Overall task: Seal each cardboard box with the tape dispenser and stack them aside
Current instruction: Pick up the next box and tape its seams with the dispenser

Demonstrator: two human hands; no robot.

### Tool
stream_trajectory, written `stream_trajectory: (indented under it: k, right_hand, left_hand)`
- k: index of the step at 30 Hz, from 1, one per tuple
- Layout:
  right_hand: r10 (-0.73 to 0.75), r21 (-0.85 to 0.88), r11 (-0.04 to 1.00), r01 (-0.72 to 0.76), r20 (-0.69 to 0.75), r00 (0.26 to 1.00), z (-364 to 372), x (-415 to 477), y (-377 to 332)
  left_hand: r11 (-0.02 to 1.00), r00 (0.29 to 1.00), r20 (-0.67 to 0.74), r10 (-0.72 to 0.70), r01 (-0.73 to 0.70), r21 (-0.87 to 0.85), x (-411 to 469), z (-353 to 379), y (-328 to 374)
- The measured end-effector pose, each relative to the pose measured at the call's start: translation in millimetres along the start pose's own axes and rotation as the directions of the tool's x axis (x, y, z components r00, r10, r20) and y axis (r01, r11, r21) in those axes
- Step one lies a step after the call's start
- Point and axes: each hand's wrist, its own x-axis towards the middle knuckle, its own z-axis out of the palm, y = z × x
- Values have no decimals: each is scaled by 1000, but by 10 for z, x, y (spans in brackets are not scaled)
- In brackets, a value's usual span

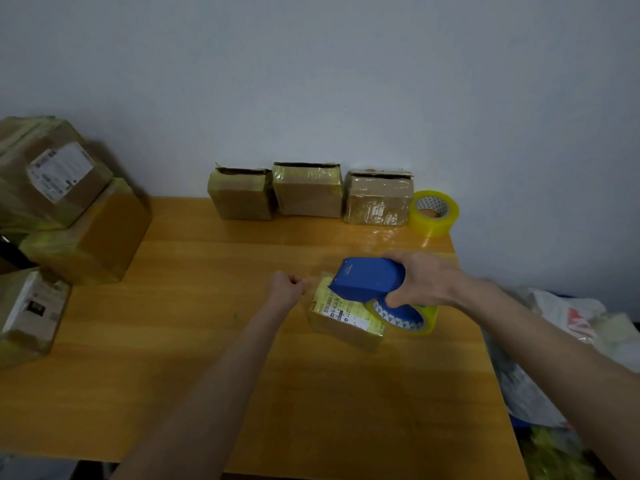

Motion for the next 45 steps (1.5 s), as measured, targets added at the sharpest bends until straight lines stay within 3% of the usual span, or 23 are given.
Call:
stream_trajectory:
  k: [5,8,10,11,13,15,17,18,21,27,35,39,45]
  right_hand:
    - [-1,-19,1000,1,7,1000,18,10,-36]
    - [5,-40,999,-5,-9,1000,26,-3,-40]
    - [-2,-41,999,1,-12,1000,38,-12,-52]
    - [-7,-47,999,6,-14,1000,40,-10,-59]
    - [-11,-64,998,11,-6,1000,40,-7,-72]
    - [-11,-61,998,11,6,1000,29,-16,-64]
    - [-18,-59,998,19,21,1000,11,-35,-57]
    - [-27,-65,997,29,27,999,10,-45,-59]
    - [-50,-137,989,50,4,999,29,-69,-66]
    - [-53,-178,983,50,-11,999,16,-144,69]
    - [66,80,994,-71,63,996,54,-533,819]
    - [137,5,990,-138,112,984,192,-549,966]
    - [103,-87,992,-96,80,991,346,-261,806]
  left_hand:
    - [995,988,117,-102,100,30,-4,124,-85]
    - [979,986,124,-109,84,187,-37,91,-162]
    - [948,998,52,42,-56,313,-67,66,-259]
    - [927,982,-14,187,-171,334,-107,46,-283]
    - [809,849,-49,526,-482,337,-194,7,-289]
    - [628,709,171,684,-692,357,-276,4,-275]
    - [481,647,432,628,-759,439,-349,40,-290]
    - [408,635,491,596,-766,496,-353,63,-320]
    - [287,676,484,555,-702,651,-347,131,-367]
    - [189,747,475,465,-608,771,-349,170,-346]
    - [245,760,442,476,-597,764,-361,194,-353]
    - [275,771,417,481,-584,764,-420,243,-355]
    - [301,799,386,462,-550,779,-421,54,-418]
